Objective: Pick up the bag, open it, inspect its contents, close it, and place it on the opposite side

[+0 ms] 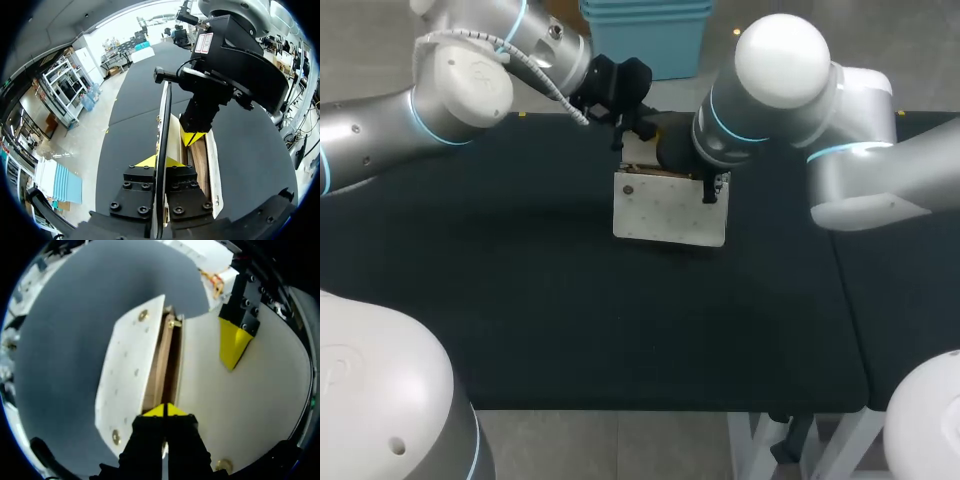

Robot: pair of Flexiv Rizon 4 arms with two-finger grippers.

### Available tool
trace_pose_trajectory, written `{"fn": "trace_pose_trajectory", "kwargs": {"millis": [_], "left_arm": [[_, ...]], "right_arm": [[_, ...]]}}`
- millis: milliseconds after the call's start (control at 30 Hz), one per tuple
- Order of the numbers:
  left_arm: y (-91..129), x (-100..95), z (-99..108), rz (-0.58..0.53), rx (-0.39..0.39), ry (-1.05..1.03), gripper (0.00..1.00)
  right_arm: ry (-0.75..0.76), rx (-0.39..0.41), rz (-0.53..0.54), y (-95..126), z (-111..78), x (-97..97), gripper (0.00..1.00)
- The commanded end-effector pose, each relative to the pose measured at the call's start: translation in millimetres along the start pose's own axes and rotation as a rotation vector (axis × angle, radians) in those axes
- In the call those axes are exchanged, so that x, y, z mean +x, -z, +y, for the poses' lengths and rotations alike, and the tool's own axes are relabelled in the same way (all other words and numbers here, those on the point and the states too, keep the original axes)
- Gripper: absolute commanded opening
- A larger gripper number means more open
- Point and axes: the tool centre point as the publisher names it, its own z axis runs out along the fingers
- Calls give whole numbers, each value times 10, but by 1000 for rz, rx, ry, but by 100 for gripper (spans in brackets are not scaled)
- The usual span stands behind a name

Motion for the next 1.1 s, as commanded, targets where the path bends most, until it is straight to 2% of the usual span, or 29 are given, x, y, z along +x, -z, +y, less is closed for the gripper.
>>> {"fn": "trace_pose_trajectory", "kwargs": {"millis": [33,367,833,967,1100], "left_arm": [[-9,-22,13,-7,12,13,0],[-2,-40,56,-27,43,50,0],[-26,-20,110,-28,64,73,0],[-20,-4,124,-17,74,69,0],[-30,26,130,-1,82,55,0]], "right_arm": [[-1,15,26,-128,44,-1,0],[-43,19,53,-183,-51,207,0],[3,11,87,-187,194,364,0],[-13,20,100,-243,178,348,0],[-38,30,88,-276,168,250,0]]}}
